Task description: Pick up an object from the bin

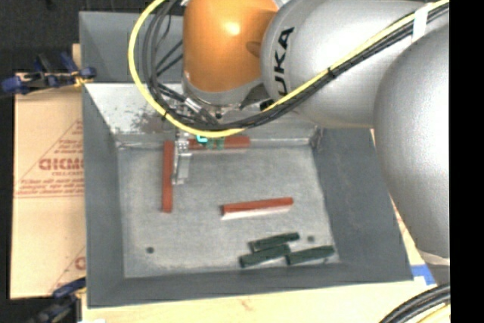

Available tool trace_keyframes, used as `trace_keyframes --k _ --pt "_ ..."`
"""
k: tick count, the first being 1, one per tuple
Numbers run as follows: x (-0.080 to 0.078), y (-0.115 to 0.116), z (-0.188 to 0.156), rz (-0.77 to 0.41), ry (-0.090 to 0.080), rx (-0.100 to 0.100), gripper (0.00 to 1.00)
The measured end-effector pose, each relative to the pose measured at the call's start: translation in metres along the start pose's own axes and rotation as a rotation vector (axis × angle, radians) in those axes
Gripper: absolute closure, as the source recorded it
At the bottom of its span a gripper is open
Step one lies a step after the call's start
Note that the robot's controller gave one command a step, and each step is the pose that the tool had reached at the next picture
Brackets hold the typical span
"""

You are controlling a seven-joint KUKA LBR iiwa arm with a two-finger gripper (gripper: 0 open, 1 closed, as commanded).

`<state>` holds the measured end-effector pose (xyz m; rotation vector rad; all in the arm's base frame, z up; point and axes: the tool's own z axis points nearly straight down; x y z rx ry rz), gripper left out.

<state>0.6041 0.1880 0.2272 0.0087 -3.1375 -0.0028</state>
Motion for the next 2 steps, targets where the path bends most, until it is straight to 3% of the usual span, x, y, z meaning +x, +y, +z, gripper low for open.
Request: trace_keyframes --k 1,2 --pt "-0.002 -0.001 -0.005 0.004 -0.008 -0.001 0.0" --pt "-0.007 -0.011 0.039 -0.17 -0.011 0.003 0.0"
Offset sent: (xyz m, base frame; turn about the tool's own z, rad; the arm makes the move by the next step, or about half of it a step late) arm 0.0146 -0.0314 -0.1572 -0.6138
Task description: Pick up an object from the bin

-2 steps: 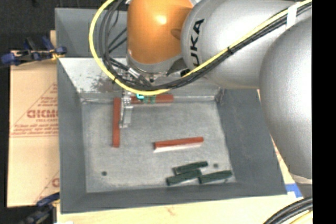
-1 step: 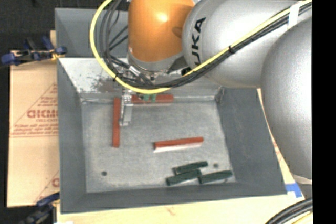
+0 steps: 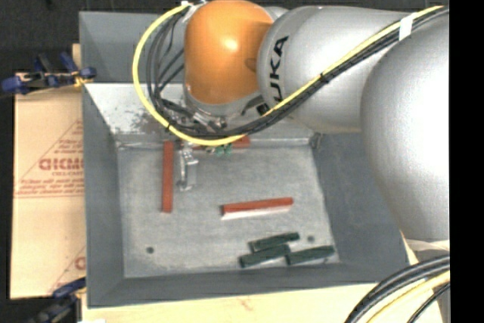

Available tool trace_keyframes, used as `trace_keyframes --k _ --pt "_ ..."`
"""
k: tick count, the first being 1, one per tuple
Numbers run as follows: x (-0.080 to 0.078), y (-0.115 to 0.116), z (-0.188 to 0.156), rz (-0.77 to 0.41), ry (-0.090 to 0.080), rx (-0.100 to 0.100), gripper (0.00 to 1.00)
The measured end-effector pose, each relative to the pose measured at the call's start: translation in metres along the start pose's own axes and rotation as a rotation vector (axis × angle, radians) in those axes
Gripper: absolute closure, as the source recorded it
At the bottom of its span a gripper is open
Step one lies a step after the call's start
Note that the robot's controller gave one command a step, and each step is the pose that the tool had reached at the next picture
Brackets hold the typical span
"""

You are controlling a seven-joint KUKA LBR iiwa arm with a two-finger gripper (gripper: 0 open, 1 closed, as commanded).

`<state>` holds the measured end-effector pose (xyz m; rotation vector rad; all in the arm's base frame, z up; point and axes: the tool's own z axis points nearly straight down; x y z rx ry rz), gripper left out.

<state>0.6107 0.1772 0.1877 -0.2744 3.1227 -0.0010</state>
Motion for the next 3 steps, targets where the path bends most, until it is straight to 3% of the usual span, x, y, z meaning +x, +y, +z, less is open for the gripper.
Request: trace_keyframes --k 1,2,3 --pt "-0.013 -0.015 0.077 -0.146 -0.003 0.0 0.0" --pt "-0.014 -0.013 0.11 -0.459 0.002 0.0 0.0" --pt "-0.02 -0.017 0.113 -0.793 -0.003 0.002 0.0"
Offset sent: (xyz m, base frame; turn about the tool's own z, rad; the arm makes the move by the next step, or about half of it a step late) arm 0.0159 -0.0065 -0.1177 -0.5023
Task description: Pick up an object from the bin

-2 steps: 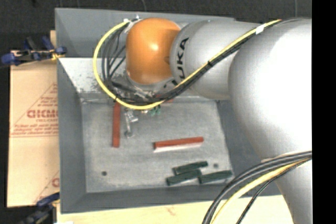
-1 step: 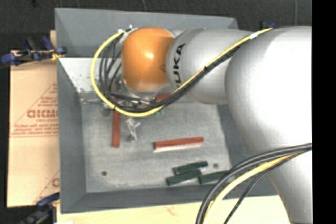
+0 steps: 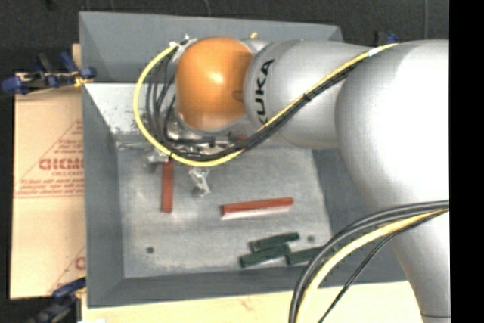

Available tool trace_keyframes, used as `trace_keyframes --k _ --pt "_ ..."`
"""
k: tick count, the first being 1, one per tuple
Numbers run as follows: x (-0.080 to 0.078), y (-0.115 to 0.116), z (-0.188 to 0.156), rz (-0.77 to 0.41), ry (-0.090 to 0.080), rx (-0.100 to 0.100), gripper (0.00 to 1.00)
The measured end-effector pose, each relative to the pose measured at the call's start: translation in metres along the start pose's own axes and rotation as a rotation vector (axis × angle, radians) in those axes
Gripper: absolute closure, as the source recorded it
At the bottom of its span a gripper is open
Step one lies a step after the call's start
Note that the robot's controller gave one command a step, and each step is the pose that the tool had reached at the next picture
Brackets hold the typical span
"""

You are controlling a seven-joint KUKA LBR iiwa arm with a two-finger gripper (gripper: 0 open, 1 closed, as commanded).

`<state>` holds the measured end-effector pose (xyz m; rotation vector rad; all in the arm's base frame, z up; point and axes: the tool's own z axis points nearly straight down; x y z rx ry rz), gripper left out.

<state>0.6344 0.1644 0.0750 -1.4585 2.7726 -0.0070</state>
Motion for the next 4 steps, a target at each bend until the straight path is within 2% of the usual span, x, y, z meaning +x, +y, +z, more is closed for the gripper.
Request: trace_keyframes --k 1,3,4 --pt "0.0 0.006 -0.005 0.336 0.001 -0.007 1.0" --pt "0.001 0.007 -0.008 0.336 0.004 -0.01 1.0" --pt "0.003 0.008 -0.027 0.337 0.011 -0.013 1.0"
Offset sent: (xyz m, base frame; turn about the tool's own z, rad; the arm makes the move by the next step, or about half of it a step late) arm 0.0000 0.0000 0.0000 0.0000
